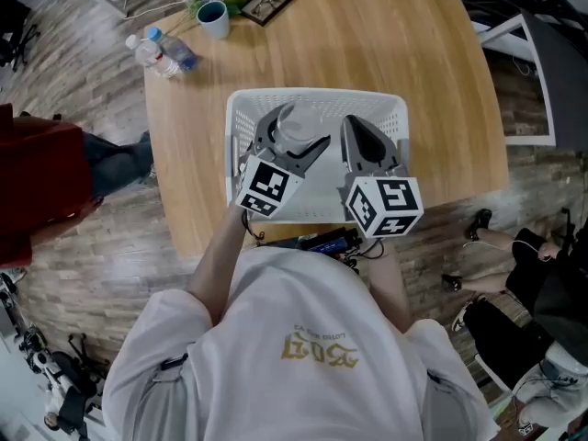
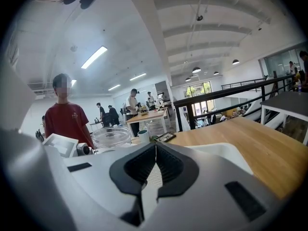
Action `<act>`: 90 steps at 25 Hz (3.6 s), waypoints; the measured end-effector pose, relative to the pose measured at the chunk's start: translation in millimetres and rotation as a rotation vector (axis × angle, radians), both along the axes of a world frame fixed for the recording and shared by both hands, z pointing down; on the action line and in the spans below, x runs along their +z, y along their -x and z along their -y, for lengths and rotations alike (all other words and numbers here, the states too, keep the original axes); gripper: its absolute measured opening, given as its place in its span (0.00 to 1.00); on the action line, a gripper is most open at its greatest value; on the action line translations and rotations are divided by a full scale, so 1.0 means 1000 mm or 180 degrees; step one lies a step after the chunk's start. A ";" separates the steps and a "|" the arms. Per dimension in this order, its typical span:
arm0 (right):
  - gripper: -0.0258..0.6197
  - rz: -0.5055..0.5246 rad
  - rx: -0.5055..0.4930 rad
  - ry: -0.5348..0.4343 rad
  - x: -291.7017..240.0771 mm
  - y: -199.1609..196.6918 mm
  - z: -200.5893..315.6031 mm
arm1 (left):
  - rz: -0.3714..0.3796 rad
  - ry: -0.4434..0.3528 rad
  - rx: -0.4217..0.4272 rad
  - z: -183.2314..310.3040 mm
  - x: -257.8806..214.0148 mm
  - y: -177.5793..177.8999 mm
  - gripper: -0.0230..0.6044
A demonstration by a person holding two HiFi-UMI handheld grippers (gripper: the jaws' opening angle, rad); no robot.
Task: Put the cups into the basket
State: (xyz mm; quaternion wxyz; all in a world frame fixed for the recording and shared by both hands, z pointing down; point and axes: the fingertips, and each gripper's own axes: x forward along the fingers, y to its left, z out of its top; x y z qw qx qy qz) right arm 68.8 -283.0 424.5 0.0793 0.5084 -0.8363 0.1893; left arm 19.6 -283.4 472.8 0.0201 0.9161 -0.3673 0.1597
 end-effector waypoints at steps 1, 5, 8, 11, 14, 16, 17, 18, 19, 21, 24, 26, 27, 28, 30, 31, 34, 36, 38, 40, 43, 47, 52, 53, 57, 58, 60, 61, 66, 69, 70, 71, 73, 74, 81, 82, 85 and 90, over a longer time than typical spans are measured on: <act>0.06 0.0006 0.0010 0.0011 0.001 -0.002 0.001 | 0.0017 0.0006 0.0016 -0.001 0.000 -0.001 0.60; 0.06 0.0089 0.0020 0.0097 0.003 -0.005 0.003 | 0.0225 0.0035 0.0081 -0.004 0.006 -0.003 0.60; 0.06 0.0228 -0.0027 0.0239 0.010 -0.002 0.005 | 0.0333 0.0074 0.0114 -0.004 0.014 -0.005 0.60; 0.06 0.0252 -0.0046 0.0360 0.020 0.000 0.008 | 0.0390 0.0160 0.0096 -0.004 0.023 -0.005 0.60; 0.06 0.0312 -0.0095 0.0422 0.023 0.002 0.008 | 0.0491 0.0200 0.0152 -0.008 0.030 -0.008 0.60; 0.06 0.0359 -0.0115 0.0424 0.020 0.002 0.007 | 0.0574 0.0197 0.0216 -0.011 0.034 -0.013 0.60; 0.06 0.0378 -0.0125 0.0420 0.018 0.003 0.007 | 0.0611 0.0189 0.0242 -0.013 0.036 -0.015 0.60; 0.06 0.0394 -0.0143 0.0422 0.017 0.003 0.007 | 0.0643 0.0178 0.0258 -0.013 0.037 -0.016 0.60; 0.06 0.0408 -0.0167 0.0434 0.017 0.004 0.007 | 0.0665 0.0170 0.0264 -0.014 0.038 -0.016 0.60; 0.06 0.0461 -0.0229 0.0493 0.018 0.004 0.006 | 0.0679 0.0172 0.0257 -0.013 0.039 -0.016 0.60; 0.06 0.0573 -0.0310 0.0613 0.019 0.004 0.004 | 0.0713 0.0185 0.0240 -0.013 0.041 -0.015 0.60; 0.07 0.0631 -0.0352 0.0656 0.017 0.003 0.004 | 0.0774 0.0171 0.0273 -0.014 0.044 -0.016 0.60; 0.07 0.0672 -0.0382 0.0667 0.015 0.003 0.004 | 0.0813 0.0153 0.0299 -0.015 0.045 -0.017 0.60; 0.08 0.0719 -0.0421 0.0682 0.013 0.003 0.003 | 0.0851 0.0131 0.0325 -0.016 0.046 -0.019 0.60; 0.13 0.0783 -0.0521 0.0750 0.012 0.008 0.001 | 0.0915 0.0085 0.0367 -0.017 0.047 -0.021 0.60; 0.14 0.0776 -0.0576 0.0800 0.014 0.011 -0.001 | 0.0936 0.0063 0.0382 -0.017 0.047 -0.021 0.60; 0.15 0.0648 -0.0689 0.0968 0.025 0.018 -0.007 | 0.1000 -0.0008 0.0425 -0.018 0.046 -0.022 0.60; 0.14 0.0554 -0.0665 0.1053 0.031 0.017 -0.009 | 0.1063 -0.0029 0.0465 -0.020 0.047 -0.024 0.60; 0.11 0.0468 -0.0649 0.1108 0.034 0.016 -0.010 | 0.1118 -0.0036 0.0497 -0.022 0.049 -0.025 0.60; 0.10 0.0386 -0.0654 0.1122 0.036 0.015 -0.009 | 0.1138 -0.0020 0.0509 -0.022 0.051 -0.026 0.61; 0.09 0.0353 -0.0638 0.1126 0.037 0.015 -0.009 | 0.1131 0.0012 0.0513 -0.022 0.052 -0.026 0.62; 0.09 0.0367 -0.0571 0.1120 0.036 0.014 -0.009 | 0.1086 0.0006 0.0542 -0.023 0.051 -0.027 0.63; 0.09 0.0332 -0.0449 0.1098 0.035 0.008 -0.007 | 0.0941 0.0065 0.0587 -0.026 0.049 -0.028 0.70; 0.09 0.0308 -0.0429 0.1090 0.035 0.005 -0.006 | 0.0973 0.0067 0.0589 -0.026 0.051 -0.028 0.71; 0.09 0.0263 -0.0329 0.1077 0.036 -0.002 -0.002 | 0.0992 0.0074 0.0570 -0.026 0.051 -0.027 0.71; 0.09 0.0246 -0.0300 0.1073 0.036 -0.004 -0.001 | 0.0979 0.0075 0.0565 -0.025 0.051 -0.027 0.71; 0.09 0.0151 -0.0254 0.1057 0.038 -0.008 0.001 | 0.0965 0.0082 0.0563 -0.025 0.050 -0.027 0.71; 0.09 0.0071 -0.0236 0.1048 0.040 -0.010 0.001 | 0.0962 0.0089 0.0563 -0.026 0.050 -0.027 0.71; 0.09 -0.0260 -0.0172 0.1016 0.049 -0.018 0.004 | 0.0942 0.0154 0.0552 -0.026 0.053 -0.026 0.71; 0.09 -0.0350 -0.0145 0.1001 0.052 -0.020 0.005 | 0.0949 0.0166 0.0518 -0.025 0.054 -0.025 0.71; 0.09 -0.0420 -0.0137 0.0991 0.053 -0.022 0.005 | 0.0953 0.0159 0.0506 -0.025 0.054 -0.024 0.71; 0.09 -0.0501 -0.0132 0.0979 0.054 -0.023 0.005 | 0.0959 0.0145 0.0495 -0.024 0.053 -0.024 0.71; 0.09 -0.0644 -0.0131 0.0952 0.056 -0.024 0.006 | 0.0976 0.0123 0.0481 -0.023 0.053 -0.023 0.71; 0.09 -0.0694 -0.0132 0.0938 0.056 -0.025 0.006 | 0.0983 0.0123 0.0478 -0.023 0.053 -0.023 0.71; 0.09 -0.1048 -0.0128 0.0838 0.052 -0.030 0.008 | 0.0991 0.0162 0.0466 -0.023 0.054 -0.024 0.71; 0.09 -0.1146 -0.0130 0.0825 0.052 -0.032 0.008 | 0.0996 0.0176 0.0466 -0.023 0.055 -0.024 0.71; 0.09 -0.1426 -0.0153 0.0808 0.057 -0.034 0.006 | 0.1026 0.0212 0.0497 -0.026 0.058 -0.026 0.71; 0.09 -0.1261 -0.0138 0.0911 0.065 -0.032 0.004 | 0.1003 0.0230 0.0487 -0.025 0.059 -0.024 0.71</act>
